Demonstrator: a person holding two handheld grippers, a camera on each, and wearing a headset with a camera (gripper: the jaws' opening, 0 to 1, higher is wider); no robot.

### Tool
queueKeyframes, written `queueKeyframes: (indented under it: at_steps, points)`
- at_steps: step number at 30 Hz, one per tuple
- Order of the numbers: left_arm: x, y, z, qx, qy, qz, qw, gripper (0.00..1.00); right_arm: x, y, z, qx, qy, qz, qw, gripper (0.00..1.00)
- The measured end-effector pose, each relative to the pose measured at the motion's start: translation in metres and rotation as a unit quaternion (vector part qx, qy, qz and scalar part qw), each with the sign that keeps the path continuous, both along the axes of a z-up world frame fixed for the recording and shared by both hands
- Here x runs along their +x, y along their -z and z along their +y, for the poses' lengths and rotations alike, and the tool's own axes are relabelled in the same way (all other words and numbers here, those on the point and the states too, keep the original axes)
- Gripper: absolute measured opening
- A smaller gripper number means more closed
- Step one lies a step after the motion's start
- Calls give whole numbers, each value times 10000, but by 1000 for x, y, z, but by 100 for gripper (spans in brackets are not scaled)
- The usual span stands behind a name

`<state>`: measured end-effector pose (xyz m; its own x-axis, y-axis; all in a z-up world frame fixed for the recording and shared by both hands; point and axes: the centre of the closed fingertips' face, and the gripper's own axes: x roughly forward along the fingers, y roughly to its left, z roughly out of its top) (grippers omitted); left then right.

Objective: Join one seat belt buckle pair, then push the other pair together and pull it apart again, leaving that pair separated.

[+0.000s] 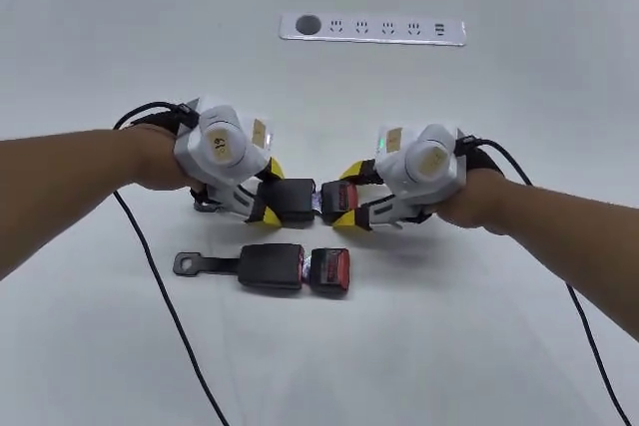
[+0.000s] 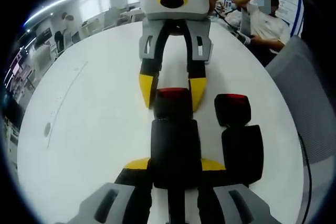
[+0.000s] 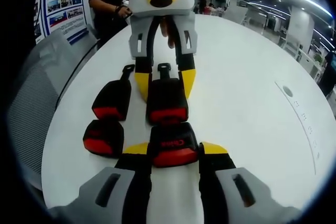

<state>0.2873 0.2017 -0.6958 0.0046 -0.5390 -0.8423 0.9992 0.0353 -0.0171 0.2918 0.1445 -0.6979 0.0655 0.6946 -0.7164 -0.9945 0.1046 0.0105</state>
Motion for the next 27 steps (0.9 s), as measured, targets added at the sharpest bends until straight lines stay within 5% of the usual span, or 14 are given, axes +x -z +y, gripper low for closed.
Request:
queueKeyframes:
  at_steps: [27]
  points:
    - [0,-1,1,-9,84,23,10000,34,0,0,-20,71,80,1,9999,34]
